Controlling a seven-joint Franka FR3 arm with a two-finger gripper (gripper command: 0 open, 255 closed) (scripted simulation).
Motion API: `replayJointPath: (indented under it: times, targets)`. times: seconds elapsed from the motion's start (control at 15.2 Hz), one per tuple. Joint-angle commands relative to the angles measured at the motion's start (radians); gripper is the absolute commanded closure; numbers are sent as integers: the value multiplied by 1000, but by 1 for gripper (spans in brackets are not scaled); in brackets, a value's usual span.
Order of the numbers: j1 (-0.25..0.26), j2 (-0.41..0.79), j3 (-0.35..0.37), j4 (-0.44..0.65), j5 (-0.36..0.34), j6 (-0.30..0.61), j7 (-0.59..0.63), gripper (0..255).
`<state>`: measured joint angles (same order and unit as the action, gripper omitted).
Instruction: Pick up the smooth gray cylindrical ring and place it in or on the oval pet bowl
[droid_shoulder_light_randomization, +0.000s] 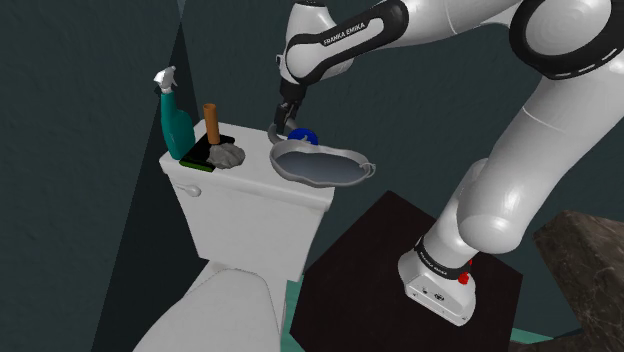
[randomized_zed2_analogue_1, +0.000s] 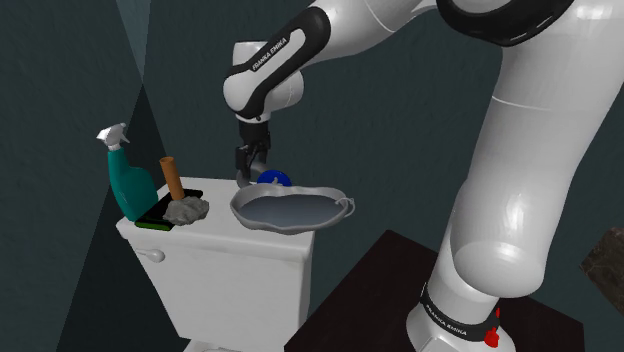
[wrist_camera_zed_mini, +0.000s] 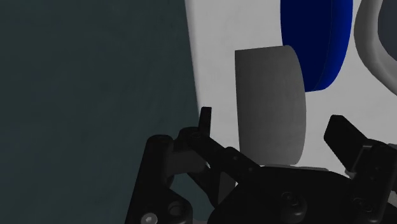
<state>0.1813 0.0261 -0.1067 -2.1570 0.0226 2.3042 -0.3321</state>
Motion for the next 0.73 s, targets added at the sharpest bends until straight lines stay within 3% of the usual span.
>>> replayJointPath:
  times: [0.0, 0.4, 0.46, 0.66]
  targets:
    - [-1, 7, -1, -2, 1, 7, -1, 0]
    - [-1, 7, -1, -2, 1, 7, -1, 0]
    - [-1, 8, 0, -2, 1, 8, 0, 255]
    - [-1, 7, 0, -2, 1, 7, -1, 255]
